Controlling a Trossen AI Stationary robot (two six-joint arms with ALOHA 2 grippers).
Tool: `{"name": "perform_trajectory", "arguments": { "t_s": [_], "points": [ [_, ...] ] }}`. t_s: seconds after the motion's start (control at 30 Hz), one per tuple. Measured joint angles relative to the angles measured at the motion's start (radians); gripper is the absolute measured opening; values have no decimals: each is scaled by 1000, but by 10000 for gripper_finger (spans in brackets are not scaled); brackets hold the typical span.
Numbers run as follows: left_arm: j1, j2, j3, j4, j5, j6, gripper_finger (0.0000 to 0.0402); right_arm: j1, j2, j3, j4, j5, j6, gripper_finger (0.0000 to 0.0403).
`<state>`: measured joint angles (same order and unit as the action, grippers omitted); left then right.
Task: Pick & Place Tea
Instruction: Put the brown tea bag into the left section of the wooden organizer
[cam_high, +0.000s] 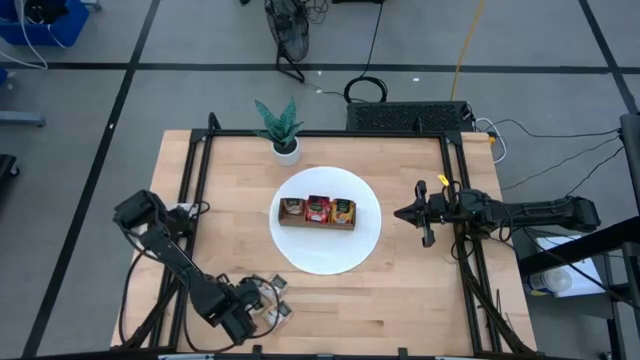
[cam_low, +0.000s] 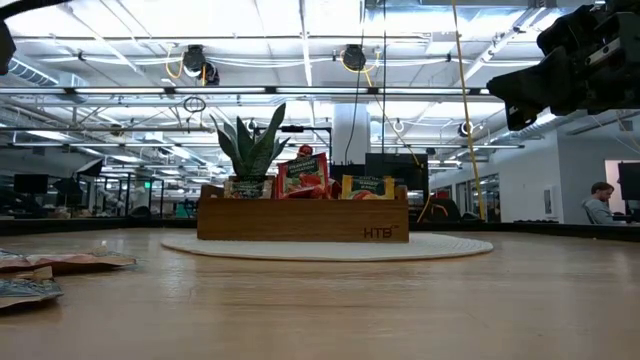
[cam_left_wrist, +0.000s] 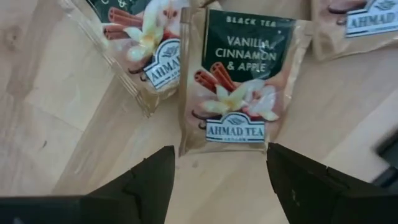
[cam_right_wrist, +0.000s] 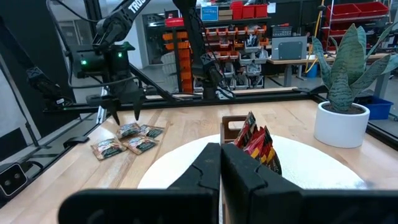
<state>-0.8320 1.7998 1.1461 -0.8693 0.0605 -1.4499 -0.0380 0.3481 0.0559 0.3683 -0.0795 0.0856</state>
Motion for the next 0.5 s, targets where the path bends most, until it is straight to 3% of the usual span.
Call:
{"name": "perform_trajectory", "arguments": {
  "t_s": [0.5],
  "points": [
    [48,7,-73,38,46,15,258,0,0,0,0,0,0,4]
  ]
}}
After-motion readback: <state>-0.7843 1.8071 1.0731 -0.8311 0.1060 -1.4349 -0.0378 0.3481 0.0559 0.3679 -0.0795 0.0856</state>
